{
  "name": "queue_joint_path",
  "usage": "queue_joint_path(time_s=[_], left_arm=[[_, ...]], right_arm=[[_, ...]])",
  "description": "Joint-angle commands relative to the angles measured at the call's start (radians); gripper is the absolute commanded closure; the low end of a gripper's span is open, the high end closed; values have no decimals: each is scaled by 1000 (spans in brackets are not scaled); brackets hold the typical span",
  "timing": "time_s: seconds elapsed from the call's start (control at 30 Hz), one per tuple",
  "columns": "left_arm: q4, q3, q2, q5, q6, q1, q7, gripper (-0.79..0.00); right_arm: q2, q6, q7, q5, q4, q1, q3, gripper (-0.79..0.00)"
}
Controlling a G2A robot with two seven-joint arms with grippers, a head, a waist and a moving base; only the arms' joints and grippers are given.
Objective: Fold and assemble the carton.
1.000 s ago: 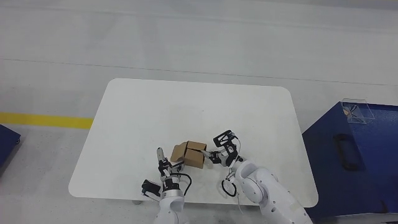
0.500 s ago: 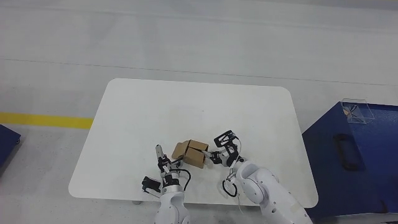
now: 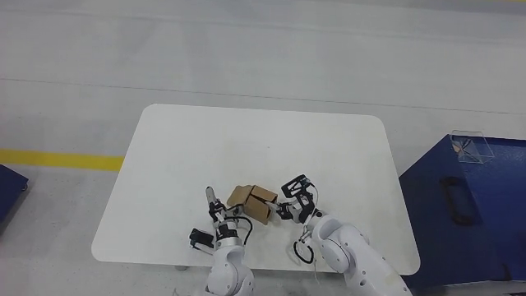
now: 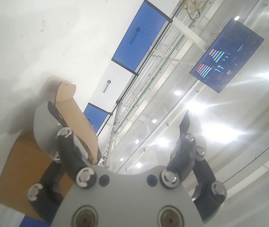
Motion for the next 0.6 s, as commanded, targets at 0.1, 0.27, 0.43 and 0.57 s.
queue_joint_path(time_s=[0.1,0.27,0.43,0.57], left_arm=[[23,-18,-9,-40,-21,-13,-28,-785],[19,-40,-15,-59,-86,-8,-71,-785],[-6,-52,-19,-41,-129,13,-108,-785],[-22,-55,-21,-13,-143,26,-134,-785]], right_arm=[[0,-3,6,-3,-11,-8,8,-785],[0,-1,8,-12,-11,-12,11,-785],[0,-3,9,-20,-16,-18,19,-785],[1,-5,9,-22,-25,-25,32,-785]])
